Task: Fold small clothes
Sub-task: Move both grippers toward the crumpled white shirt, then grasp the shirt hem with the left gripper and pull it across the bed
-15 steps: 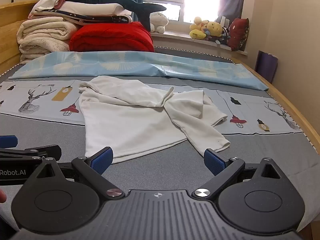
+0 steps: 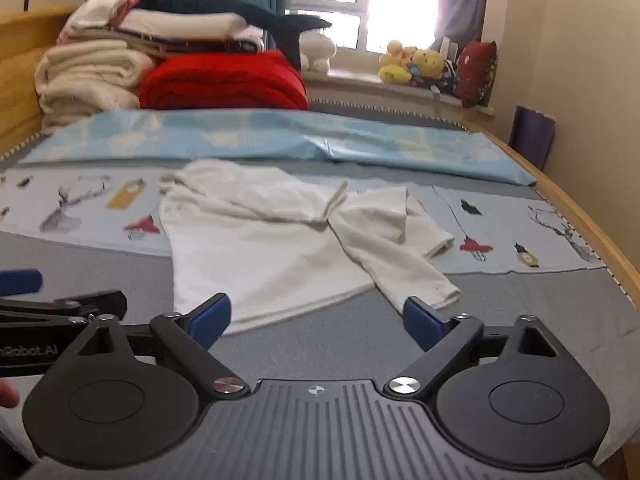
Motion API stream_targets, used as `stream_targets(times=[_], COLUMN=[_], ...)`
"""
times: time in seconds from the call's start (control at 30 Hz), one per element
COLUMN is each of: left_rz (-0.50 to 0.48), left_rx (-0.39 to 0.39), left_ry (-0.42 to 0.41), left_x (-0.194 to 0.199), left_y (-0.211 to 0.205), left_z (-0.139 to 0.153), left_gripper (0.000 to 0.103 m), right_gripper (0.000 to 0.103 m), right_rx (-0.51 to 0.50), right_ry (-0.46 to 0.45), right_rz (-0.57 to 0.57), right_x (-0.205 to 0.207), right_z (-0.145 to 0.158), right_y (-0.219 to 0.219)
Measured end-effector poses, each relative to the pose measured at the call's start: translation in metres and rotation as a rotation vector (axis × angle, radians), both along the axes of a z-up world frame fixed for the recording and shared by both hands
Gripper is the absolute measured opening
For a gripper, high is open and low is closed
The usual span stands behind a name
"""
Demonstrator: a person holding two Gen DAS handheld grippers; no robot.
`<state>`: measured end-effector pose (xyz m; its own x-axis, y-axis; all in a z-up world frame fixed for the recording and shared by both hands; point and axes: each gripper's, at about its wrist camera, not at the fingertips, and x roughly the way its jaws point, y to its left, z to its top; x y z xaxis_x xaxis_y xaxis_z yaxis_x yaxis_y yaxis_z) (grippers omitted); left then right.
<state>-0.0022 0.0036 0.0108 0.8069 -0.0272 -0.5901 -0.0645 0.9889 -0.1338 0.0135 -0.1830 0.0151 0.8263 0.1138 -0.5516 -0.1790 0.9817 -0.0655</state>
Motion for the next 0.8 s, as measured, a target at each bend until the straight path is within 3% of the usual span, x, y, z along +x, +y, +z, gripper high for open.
stream_targets(times=[0.1, 0.23, 0.33, 0.37, 0.4, 0.43, 0.47, 0.57, 0.7, 0.8], left_rz=[-0.033, -0.141, -0.195, -0.193, -0.186, -0.175, -0.148, -0.085, 0.008, 0.055], left_rx=[-0.014, 0.018, 0.032, 0.026, -0.004, -0.016, -0.049, -0.242, -0.303, -0.331], left_ry=[0.052, 0.109, 0.124, 0.113, 0.153, 0.224, 0.313, 0.386, 0.452, 0.508], left_x=[0.014, 0.054, 0.083, 0.088, 0.096, 0.105, 0.116, 0.136, 0.158, 0.168], left_y=[0.009, 0.022, 0.032, 0.036, 0.042, 0.046, 0.048, 0.06, 0.054, 0.049], left_z=[0.006, 0.012, -0.002, -0.01, -0.027, -0.042, -0.054, -0.073, -0.093, -0.109], left_gripper=[0.068, 0.065, 0.055, 0.049, 0.046, 0.039, 0.028, 0.028, 0.029, 0.037], right_gripper=[0.086, 0.086, 0.086, 0.086, 0.082, 0.076, 0.067, 0.067, 0.064, 0.064], right_rx=[0.033, 0.041, 0.064, 0.078, 0.074, 0.053, 0.026, -0.007, 0.009, 0.033], right_ry=[-0.064, -0.171, -0.185, -0.15, -0.089, -0.006, 0.014, -0.011, 0.012, 0.028], right_rz=[0.008, 0.037, -0.001, -0.027, -0.048, -0.053, -0.054, -0.054, -0.048, -0.05], right_x=[0.0, 0.012, 0.028, 0.031, 0.037, 0.042, 0.044, 0.047, 0.063, 0.065], right_z=[0.015, 0.036, 0.033, 0.025, 0.014, 0.005, 0.001, -0.003, -0.005, -0.005], right_y=[-0.011, -0.025, -0.043, -0.049, -0.054, -0.054, -0.055, -0.059, -0.062, -0.066])
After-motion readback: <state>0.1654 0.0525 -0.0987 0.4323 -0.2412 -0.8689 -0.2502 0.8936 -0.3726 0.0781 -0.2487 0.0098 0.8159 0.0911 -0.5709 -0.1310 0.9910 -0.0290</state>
